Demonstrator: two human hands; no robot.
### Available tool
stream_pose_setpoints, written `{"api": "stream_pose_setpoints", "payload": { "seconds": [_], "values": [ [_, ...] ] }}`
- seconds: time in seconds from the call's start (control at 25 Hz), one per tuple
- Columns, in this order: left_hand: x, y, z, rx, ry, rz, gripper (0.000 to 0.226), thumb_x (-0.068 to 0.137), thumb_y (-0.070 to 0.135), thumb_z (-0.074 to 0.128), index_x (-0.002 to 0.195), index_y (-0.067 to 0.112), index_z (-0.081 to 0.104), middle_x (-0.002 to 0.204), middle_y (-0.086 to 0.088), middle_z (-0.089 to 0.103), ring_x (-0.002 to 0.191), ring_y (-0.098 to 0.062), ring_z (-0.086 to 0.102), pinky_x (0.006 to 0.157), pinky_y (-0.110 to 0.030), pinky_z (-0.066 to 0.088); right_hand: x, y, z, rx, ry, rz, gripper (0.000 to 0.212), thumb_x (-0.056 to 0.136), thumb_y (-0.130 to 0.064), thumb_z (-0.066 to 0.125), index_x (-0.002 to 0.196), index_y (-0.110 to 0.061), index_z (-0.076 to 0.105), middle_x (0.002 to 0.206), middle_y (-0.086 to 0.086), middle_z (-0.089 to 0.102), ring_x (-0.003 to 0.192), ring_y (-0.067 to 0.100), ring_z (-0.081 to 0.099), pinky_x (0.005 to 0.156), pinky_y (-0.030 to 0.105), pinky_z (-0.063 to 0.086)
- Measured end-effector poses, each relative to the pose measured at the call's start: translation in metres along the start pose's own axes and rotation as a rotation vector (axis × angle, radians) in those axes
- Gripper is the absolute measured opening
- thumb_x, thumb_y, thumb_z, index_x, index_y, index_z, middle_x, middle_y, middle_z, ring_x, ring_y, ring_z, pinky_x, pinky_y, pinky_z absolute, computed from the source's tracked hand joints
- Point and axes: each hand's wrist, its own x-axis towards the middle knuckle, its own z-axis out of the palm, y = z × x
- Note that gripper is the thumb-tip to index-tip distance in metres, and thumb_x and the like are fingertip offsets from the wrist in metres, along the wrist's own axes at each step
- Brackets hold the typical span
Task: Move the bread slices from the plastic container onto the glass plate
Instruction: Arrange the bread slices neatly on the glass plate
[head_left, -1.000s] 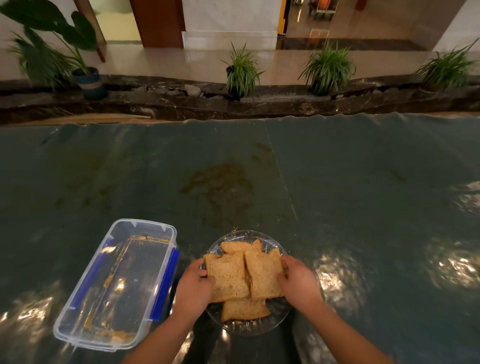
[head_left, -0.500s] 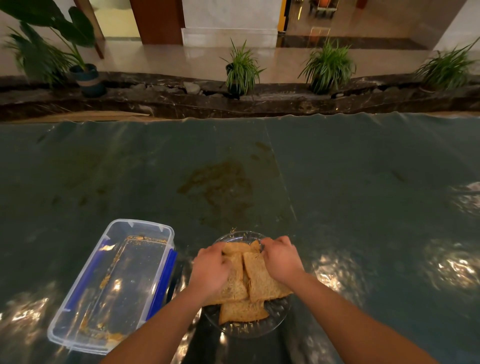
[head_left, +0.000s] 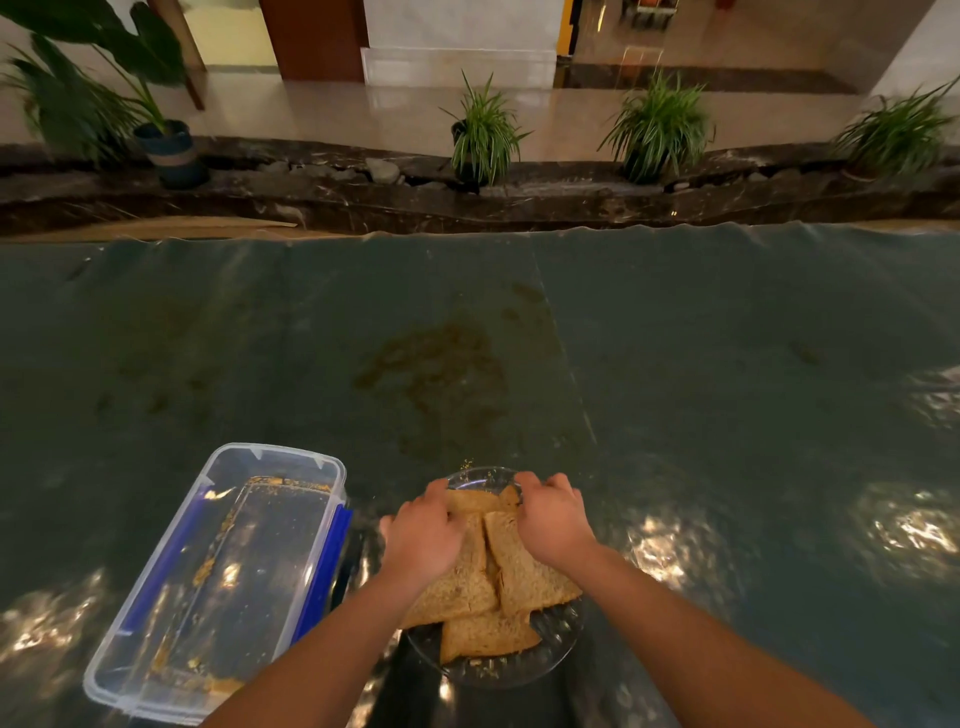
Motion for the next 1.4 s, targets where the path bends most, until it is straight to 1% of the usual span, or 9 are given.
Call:
{"api": "stream_pose_setpoints", "payload": {
  "seconds": [0.16,0.68,0.8,0.92,1.0,1.08,1.2,1.28,1.4],
  "values": [
    [-0.003,-0.001,0.004,-0.042,0.048,-0.011,0.041,0.090,0.031,0.043,0.131,0.033,0.046,0.102,0.007,0.069,0.106,-0.022,0.061,0.100,-0.051,0.033,0.004,0.000,0.002,0.032,0.020,0.002,0.046,0.086,-0.008,0.044,0.132,-0.015,0.045,0.098,0.007,0.067,0.109,0.030,0.045,0.088,0.040,0.038],
    [-0.005,0.001,0.003,-0.131,0.061,-0.028,0.034,0.088,0.029,0.046,0.121,0.033,0.052,0.090,0.013,0.067,0.098,-0.018,0.060,0.101,-0.052,0.040,0.014,0.001,-0.008,0.095,0.020,0.006,0.048,0.093,-0.011,0.042,0.140,-0.017,0.038,0.107,0.012,0.066,0.117,0.031,0.043,0.093,0.042,0.037],
    [-0.011,-0.005,0.003,-0.145,0.057,0.004,0.033,0.086,0.025,0.050,0.116,0.038,0.052,0.100,0.017,0.062,0.109,-0.017,0.052,0.105,-0.054,0.036,0.006,0.003,-0.010,0.135,0.018,0.007,0.045,0.095,-0.015,0.041,0.140,-0.019,0.038,0.109,0.007,0.067,0.119,0.028,0.042,0.095,0.041,0.036],
    [-0.023,-0.020,0.002,-0.176,0.141,0.037,0.045,0.086,0.021,0.058,0.129,0.032,0.050,0.123,0.007,0.055,0.122,-0.019,0.042,0.107,-0.047,0.035,-0.017,0.017,-0.014,0.270,0.106,0.043,0.040,0.093,-0.016,0.048,0.133,-0.022,0.049,0.113,-0.003,0.068,0.117,0.023,0.043,0.096,0.039,0.038],
    [-0.029,-0.034,0.002,-0.179,0.176,0.008,0.057,0.086,0.018,0.061,0.140,0.023,0.043,0.133,-0.002,0.048,0.128,-0.023,0.040,0.108,-0.044,0.035,-0.040,0.030,-0.013,0.323,0.217,0.071,0.037,0.088,-0.012,0.058,0.124,-0.021,0.059,0.113,-0.002,0.067,0.110,0.023,0.048,0.091,0.033,0.042],
    [-0.037,-0.043,0.003,-0.238,0.153,-0.041,0.055,0.085,0.017,0.061,0.137,0.021,0.046,0.132,-0.004,0.048,0.126,-0.024,0.045,0.106,-0.044,0.040,-0.063,0.042,-0.009,0.298,0.256,0.082,0.034,0.085,-0.010,0.062,0.117,-0.017,0.064,0.109,0.001,0.065,0.104,0.024,0.052,0.085,0.028,0.041],
    [-0.043,-0.044,0.005,-0.404,0.132,-0.073,0.033,0.085,0.013,0.060,0.114,0.028,0.055,0.113,0.000,0.059,0.110,-0.021,0.058,0.089,-0.036,0.046,-0.078,0.045,-0.004,0.318,0.184,0.123,0.023,0.085,-0.012,0.062,0.107,-0.017,0.065,0.097,0.001,0.064,0.093,0.023,0.057,0.078,0.030,0.046],
    [-0.043,-0.042,0.005,-0.444,0.151,-0.104,0.036,0.086,0.012,0.060,0.119,0.026,0.056,0.112,0.001,0.059,0.103,-0.017,0.059,0.084,-0.032,0.043,-0.078,0.043,-0.003,0.346,0.134,0.138,0.016,0.085,-0.013,0.060,0.100,-0.017,0.065,0.089,-0.002,0.062,0.087,0.021,0.057,0.072,0.029,0.045],
    [-0.042,-0.042,0.005,-0.447,0.137,-0.146,0.047,0.085,0.013,0.062,0.130,0.023,0.052,0.121,-0.002,0.057,0.105,-0.017,0.057,0.088,-0.035,0.046,-0.077,0.040,-0.002,0.352,0.079,0.147,0.014,0.082,-0.015,0.060,0.094,-0.020,0.063,0.084,-0.003,0.057,0.085,0.020,0.055,0.068,0.027,0.041]
  ]
}}
